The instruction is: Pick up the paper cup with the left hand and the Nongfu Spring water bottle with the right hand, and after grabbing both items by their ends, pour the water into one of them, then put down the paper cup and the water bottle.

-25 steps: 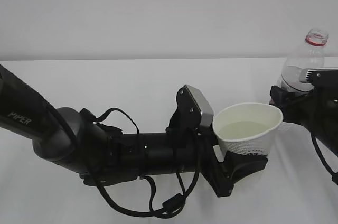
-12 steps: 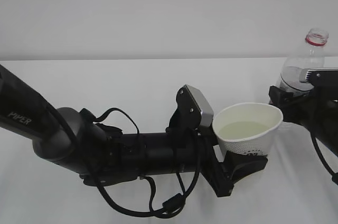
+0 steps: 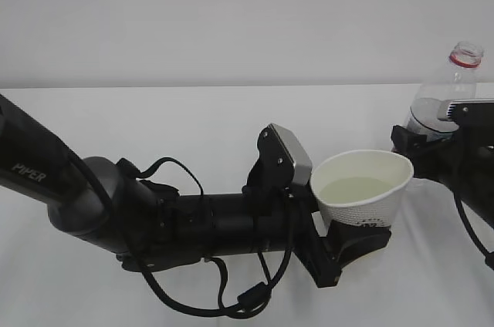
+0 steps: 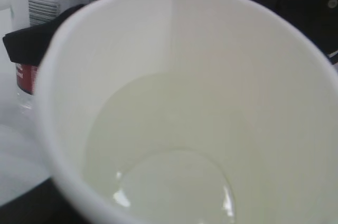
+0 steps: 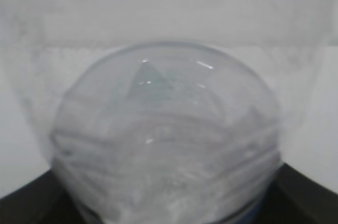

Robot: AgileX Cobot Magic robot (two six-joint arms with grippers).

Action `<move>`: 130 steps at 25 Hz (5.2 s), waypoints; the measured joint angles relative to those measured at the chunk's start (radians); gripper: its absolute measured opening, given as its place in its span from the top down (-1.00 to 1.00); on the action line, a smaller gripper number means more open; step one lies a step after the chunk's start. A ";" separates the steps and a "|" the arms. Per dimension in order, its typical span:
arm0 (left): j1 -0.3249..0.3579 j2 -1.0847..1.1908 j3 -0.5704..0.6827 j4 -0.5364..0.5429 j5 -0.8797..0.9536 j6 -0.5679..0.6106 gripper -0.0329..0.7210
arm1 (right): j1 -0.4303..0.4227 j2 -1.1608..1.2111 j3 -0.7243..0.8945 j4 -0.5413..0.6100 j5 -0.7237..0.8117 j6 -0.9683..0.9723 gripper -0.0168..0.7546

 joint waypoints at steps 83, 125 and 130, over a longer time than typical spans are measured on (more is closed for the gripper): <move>0.121 0.002 0.000 -0.147 -0.063 0.086 -0.43 | 0.000 -0.557 0.343 -0.011 0.134 -0.023 -0.62; 0.418 -0.080 0.311 -0.439 -0.078 0.297 -0.40 | 0.000 -0.557 0.343 -0.009 0.138 -0.049 -0.62; 0.421 -0.081 0.319 -0.528 -0.079 0.315 -0.39 | 0.000 -0.557 0.343 -0.011 0.138 -0.049 -0.62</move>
